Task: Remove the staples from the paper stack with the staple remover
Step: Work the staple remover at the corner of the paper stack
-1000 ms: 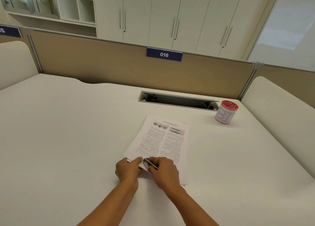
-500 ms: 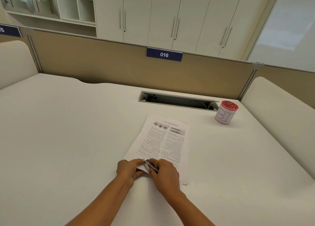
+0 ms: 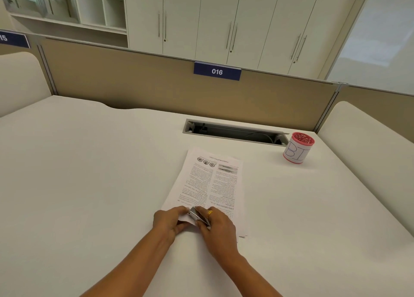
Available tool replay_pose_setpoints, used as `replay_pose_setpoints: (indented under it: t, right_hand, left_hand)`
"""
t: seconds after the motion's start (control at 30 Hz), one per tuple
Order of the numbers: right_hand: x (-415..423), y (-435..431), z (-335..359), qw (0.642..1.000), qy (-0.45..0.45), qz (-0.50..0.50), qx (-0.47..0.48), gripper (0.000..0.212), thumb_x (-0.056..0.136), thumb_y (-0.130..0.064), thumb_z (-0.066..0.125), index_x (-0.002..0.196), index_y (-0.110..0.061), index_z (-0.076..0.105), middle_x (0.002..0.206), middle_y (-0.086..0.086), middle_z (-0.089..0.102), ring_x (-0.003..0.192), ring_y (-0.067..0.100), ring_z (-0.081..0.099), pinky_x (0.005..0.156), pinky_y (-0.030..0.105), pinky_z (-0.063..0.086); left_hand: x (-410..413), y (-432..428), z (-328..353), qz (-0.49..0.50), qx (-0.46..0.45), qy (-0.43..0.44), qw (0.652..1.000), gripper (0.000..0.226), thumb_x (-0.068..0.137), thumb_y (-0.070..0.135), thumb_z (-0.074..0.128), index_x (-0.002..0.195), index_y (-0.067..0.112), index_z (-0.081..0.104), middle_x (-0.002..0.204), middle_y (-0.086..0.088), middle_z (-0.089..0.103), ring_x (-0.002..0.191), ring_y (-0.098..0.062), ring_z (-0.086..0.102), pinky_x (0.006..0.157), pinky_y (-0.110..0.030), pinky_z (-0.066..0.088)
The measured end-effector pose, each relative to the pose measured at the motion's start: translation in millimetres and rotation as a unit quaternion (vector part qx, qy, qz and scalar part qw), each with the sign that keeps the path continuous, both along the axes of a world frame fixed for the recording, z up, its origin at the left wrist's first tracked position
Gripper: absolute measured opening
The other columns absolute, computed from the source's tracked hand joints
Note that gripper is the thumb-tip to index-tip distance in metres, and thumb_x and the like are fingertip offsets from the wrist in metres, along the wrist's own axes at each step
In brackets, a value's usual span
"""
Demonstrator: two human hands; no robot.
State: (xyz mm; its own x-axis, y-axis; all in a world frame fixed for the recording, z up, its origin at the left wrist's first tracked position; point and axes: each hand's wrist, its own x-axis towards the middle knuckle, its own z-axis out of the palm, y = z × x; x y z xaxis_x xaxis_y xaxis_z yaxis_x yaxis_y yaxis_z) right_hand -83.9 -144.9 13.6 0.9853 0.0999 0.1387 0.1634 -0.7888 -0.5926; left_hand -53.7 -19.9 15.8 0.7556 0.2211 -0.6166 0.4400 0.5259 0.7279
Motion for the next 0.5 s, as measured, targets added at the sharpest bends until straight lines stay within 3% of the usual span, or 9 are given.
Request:
replay_pose_setpoints:
  t: [0.17,0.3,0.4,0.5]
  right_hand:
    - [1.4,0.5,1.0,0.999,-0.018,0.026,-0.008,0.033,0.089,-0.025,0.055,0.122,-0.030,0.058,0.101,-0.003,0.064,0.098,0.016,0.055,0.082,0.026,0.042]
    - [2.5,0.3,1.4,1.000,-0.005,0.017,0.000,0.033,0.089,-0.028,0.055,0.122,-0.031,0.058,0.102,-0.004,0.064,0.100,0.015,0.055,0.081,0.023,0.040]
    - [3.3,-1.6,3.5,0.999,0.047,-0.012,0.014,0.031,0.088,-0.034,0.055,0.118,-0.034,0.059,0.104,-0.007,0.065,0.101,0.013,0.057,0.082,0.024,0.042]
    - [5.6,-5.7,8.9,0.992,0.110,-0.043,0.050,0.027,0.084,-0.039,0.058,0.110,-0.035,0.065,0.103,-0.010,0.069,0.087,0.015,0.064,0.077,0.025,0.048]
  left_hand:
    - [-1.4,0.1,1.4,0.004,-0.009,0.000,1.000,0.015,0.069,-0.013,0.069,0.075,-0.003,0.059,0.072,-0.015,0.063,0.063,-0.029,0.060,0.031,-0.025,0.049]
    - [-1.9,-0.3,1.2,0.011,-0.011,-0.007,1.000,0.023,0.069,-0.012,0.070,0.088,-0.005,0.061,0.075,-0.014,0.064,0.067,-0.029,0.061,0.033,-0.024,0.050]
    - [-1.2,-1.1,-1.2,0.021,-0.002,-0.008,1.000,0.034,0.070,-0.012,0.069,0.103,-0.009,0.060,0.091,-0.019,0.065,0.078,-0.032,0.062,0.035,-0.027,0.052]
    - [-1.3,-2.7,-1.5,0.028,0.013,-0.001,1.000,0.040,0.071,-0.012,0.069,0.109,-0.012,0.057,0.106,-0.024,0.063,0.085,-0.034,0.061,0.038,-0.030,0.054]
